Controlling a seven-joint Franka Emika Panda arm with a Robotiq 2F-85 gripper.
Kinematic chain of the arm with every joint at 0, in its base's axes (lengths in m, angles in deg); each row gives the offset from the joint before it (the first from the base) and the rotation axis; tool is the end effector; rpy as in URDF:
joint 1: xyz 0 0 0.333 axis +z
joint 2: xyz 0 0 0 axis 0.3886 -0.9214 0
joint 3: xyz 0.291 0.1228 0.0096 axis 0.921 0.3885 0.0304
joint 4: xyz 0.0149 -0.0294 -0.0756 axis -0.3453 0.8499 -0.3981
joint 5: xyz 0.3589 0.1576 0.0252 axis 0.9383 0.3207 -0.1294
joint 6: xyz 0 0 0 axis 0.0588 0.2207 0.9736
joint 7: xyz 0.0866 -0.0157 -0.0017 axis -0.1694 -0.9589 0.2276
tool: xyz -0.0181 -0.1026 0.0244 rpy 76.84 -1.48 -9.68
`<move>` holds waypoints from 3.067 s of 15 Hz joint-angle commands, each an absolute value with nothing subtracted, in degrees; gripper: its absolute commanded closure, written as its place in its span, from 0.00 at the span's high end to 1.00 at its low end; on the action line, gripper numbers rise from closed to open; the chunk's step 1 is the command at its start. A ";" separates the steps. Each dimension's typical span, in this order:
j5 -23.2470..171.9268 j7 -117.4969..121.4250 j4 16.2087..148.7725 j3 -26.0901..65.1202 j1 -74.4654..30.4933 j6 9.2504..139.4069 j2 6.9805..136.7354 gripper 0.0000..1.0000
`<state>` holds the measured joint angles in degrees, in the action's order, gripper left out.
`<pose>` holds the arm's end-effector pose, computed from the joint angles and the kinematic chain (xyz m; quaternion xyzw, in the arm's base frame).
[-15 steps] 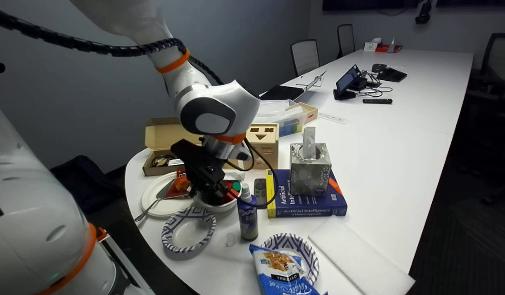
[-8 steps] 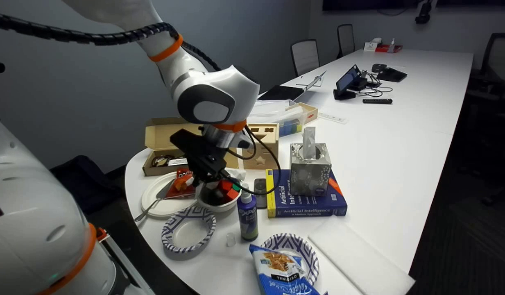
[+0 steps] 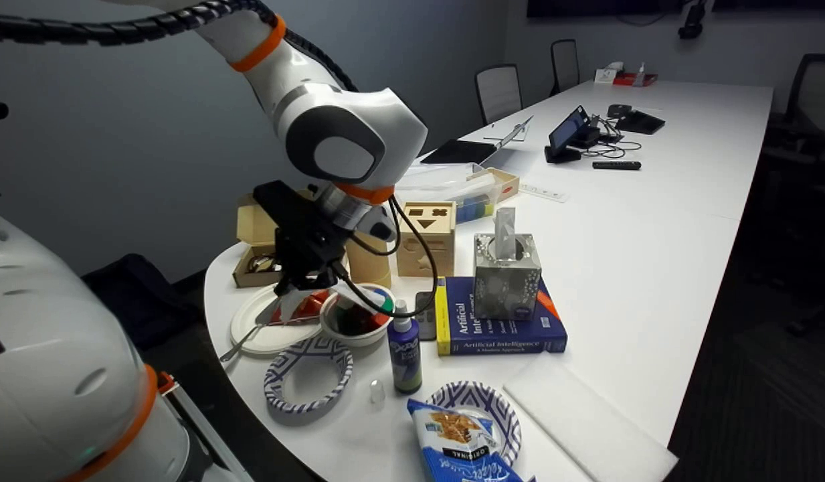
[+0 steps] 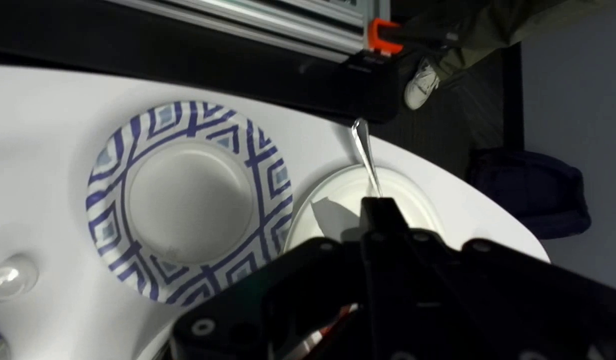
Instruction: Fold the tissue on top of the bowl with blocks
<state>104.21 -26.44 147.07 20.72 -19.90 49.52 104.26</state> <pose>0.3231 0.0346 0.2805 -0.9424 -0.0651 0.2180 0.2454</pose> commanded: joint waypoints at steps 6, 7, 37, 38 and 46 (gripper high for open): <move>104.81 -19.71 147.56 19.97 -21.22 44.41 99.17 0.00; 104.77 -18.97 147.62 20.11 -21.37 44.92 97.69 0.00; 110.99 -7.01 148.27 21.97 -21.22 65.91 98.61 0.00; 112.66 -7.46 148.16 21.85 -21.16 66.27 98.77 0.00; 122.58 -11.21 147.77 21.59 -21.30 72.24 98.08 0.00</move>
